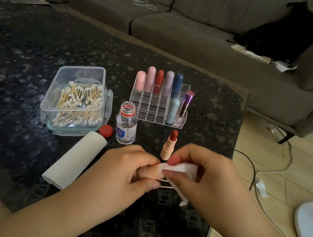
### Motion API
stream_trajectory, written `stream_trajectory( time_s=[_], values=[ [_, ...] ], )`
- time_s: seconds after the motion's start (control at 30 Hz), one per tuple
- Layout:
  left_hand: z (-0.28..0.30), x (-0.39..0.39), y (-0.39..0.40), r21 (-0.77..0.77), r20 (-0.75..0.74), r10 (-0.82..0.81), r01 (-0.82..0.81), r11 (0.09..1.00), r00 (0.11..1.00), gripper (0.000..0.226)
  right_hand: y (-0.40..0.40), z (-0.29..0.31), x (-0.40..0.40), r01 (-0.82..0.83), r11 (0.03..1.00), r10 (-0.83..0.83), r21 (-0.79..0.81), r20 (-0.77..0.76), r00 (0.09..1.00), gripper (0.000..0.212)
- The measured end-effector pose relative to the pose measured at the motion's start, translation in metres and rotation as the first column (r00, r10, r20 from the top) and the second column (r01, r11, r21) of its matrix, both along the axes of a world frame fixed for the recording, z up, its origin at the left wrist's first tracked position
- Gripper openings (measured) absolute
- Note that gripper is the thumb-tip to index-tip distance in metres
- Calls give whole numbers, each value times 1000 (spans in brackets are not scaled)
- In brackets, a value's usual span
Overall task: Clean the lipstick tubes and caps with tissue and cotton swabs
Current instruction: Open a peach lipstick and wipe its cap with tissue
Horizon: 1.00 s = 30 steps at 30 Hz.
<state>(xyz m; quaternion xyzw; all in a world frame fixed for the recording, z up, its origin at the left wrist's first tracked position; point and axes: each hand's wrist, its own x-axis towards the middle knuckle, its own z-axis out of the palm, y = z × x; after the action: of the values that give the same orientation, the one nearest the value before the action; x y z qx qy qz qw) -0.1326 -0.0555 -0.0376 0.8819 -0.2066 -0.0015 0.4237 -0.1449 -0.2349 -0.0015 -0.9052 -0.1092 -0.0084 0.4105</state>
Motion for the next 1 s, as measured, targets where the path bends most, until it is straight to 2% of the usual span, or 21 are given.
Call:
stream_trajectory(
  time_s=[0.1, 0.2, 0.3, 0.43, 0.57, 0.7, 0.73, 0.77, 0.83, 0.9, 0.93, 1.0],
  values=[
    [0, 1, 1, -30, 0, 34, -34, 999, 999, 28, -3, 4, 1, -21, 999, 24, 34, -82, 996, 9],
    [0, 0, 2, -57, 23, 6, -4, 998, 1000, 23, -2, 3, 4, 35, 996, -23, 85, -133, 991, 11],
    [0, -2, 3, -57, 89, 0, 5, 998, 996, 29, 2, 2, 4, 80, 986, -51, 147, -190, 980, 11],
    [1, -3, 5, -34, 213, -14, 22, 999, 977, 19, 4, 2, 2, 134, 980, -87, 145, -292, 953, 10],
    [0, -4, 6, 0, 356, -55, 59, 998, 933, 24, 5, 2, -1, 136, 928, 45, 346, -468, 882, 9],
    [-1, -3, 6, 0, 493, -36, 42, 999, 869, 30, 4, 0, -2, 147, 858, 105, 493, -446, 889, 12],
    [-1, -3, 6, -44, 474, -14, 40, 998, 880, 30, 3, 0, -2, 135, 853, 105, 504, -419, 902, 13],
    [1, -4, 5, -114, 393, 13, 35, 993, 919, 30, 2, 1, -2, 119, 860, 96, 497, -387, 917, 13],
    [7, -6, 2, -336, 43, 0, 15, 942, 999, 38, -1, 3, 0, 76, 902, 60, 425, -298, 953, 10],
    [12, -6, -2, -497, -303, -112, -57, 866, 946, 38, -2, 5, 1, 40, 937, 31, 348, -198, 980, 14],
    [14, -6, -4, -516, -405, -147, -93, 852, 902, 41, -2, 5, 1, 27, 950, 23, 310, -157, 987, 14],
    [15, -4, -5, -513, -495, -177, -122, 849, 850, 50, -1, 6, -1, -10, 978, 30, 207, -93, 995, 13]
  ],
)
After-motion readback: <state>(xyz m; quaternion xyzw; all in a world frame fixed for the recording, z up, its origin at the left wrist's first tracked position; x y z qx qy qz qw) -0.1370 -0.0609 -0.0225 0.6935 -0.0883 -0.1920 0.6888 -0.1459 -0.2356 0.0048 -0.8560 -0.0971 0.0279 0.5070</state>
